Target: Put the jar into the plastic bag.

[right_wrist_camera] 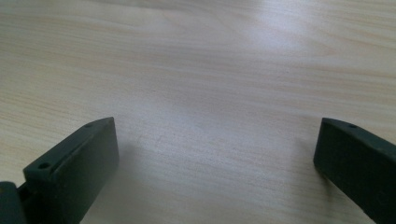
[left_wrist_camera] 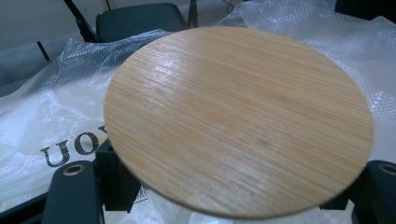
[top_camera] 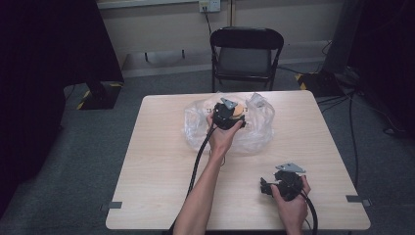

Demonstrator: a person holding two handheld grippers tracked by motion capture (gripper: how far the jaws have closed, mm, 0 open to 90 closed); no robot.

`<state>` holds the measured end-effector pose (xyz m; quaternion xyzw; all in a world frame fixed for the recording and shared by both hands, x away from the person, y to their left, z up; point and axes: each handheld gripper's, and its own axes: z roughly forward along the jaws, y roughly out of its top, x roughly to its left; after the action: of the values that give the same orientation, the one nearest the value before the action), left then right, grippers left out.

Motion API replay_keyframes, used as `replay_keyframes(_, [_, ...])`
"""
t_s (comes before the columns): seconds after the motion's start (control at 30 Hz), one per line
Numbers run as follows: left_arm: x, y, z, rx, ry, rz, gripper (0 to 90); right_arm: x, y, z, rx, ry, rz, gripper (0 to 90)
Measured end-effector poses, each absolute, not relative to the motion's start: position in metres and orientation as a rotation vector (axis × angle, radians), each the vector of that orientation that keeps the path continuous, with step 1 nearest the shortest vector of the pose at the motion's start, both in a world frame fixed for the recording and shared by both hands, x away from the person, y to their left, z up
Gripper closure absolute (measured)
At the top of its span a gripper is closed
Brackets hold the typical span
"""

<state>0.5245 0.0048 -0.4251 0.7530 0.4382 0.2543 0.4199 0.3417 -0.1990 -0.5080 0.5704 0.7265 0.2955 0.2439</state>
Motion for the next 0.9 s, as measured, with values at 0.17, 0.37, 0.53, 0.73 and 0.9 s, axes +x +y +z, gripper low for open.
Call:
replay_keyframes(0.17, [0.522, 0.004, -0.426, 1.881, 1.109, 0.641, 25.8, 0.342, -0.199, -0.508, 1.559, 1.984, 0.807, 0.0])
replay_keyframes(0.37, [0.521, 0.006, -0.425, 1.892, 1.122, 0.631, 25.7, 0.342, -0.199, -0.508, 1.559, 1.984, 0.807, 0.0])
replay_keyframes(0.53, [0.521, 0.006, -0.422, 1.902, 1.140, 0.604, 22.6, 0.342, -0.199, -0.508, 1.559, 1.984, 0.807, 0.0])
replay_keyframes(0.73, [0.520, 0.004, -0.419, 1.894, 1.141, 0.596, 14.7, 0.342, -0.199, -0.508, 1.559, 1.984, 0.807, 0.0])
replay_keyframes(0.9, [0.519, 0.004, -0.411, 1.887, 1.149, 0.590, 5.0, 0.342, -0.199, -0.508, 1.559, 1.984, 0.807, 0.0])
